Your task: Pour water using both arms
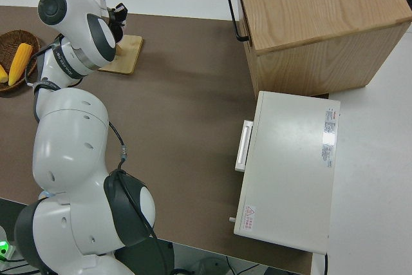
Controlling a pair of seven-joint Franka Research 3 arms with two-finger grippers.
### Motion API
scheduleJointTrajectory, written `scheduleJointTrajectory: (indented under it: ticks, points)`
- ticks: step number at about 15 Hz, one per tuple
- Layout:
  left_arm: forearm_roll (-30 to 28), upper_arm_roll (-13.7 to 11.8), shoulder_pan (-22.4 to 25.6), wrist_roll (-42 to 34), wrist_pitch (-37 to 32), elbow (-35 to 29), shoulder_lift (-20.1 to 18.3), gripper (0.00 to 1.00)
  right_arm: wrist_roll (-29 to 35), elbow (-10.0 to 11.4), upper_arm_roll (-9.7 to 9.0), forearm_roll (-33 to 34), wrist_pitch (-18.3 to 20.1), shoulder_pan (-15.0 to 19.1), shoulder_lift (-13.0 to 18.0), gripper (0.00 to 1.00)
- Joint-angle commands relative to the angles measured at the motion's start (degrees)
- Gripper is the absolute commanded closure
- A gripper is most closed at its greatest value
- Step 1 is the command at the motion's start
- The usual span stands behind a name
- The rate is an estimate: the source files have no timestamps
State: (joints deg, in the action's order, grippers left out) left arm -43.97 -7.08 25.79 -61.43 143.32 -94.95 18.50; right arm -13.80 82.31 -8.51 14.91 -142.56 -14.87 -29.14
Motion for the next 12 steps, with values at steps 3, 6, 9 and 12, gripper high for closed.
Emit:
scheduleJointTrajectory:
  ticks: [3,6,9,12]
  points:
    - [-0.6,-0.3,-0.6,2.9,-0.2,1.3,-1.9,1.0,1.1,5.5,-0.1,0.4,0.7,1.4,3.9,0.978]
    - [3.3,-0.3,-0.7,8.4,-3.0,3.2,-3.4,1.0,1.1,5.5,-0.1,0.4,0.7,1.6,4.0,0.976]
    - [7.3,-0.4,-0.8,12.4,-4.9,5.5,-3.8,1.0,0.8,5.5,-0.1,0.4,0.7,2.0,4.0,0.976]
    - [11.4,-0.5,-1.2,16.0,-7.7,6.9,-4.4,1.0,0.5,5.4,-0.1,0.4,0.7,2.4,4.0,0.976]
